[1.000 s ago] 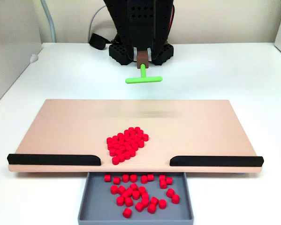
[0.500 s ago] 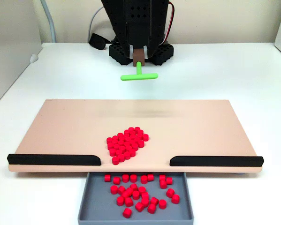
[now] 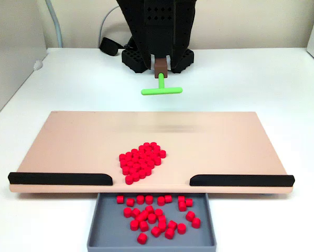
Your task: Push granules from left to the grey container
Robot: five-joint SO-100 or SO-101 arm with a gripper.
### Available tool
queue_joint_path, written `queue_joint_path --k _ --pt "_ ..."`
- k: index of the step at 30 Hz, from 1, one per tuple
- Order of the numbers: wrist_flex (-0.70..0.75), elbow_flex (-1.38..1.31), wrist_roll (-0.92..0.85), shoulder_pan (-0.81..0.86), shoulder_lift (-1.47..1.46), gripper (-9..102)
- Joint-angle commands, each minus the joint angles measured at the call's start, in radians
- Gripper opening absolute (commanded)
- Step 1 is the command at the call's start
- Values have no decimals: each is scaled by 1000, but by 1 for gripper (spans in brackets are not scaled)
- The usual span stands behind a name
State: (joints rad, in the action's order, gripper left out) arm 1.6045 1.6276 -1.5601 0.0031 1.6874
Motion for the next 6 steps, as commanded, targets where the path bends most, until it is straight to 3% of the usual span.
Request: queue_joint_path --k 1,6 --pt "3 -21 -6 3 44 0" --pt "3 -21 -35 20 37 0"
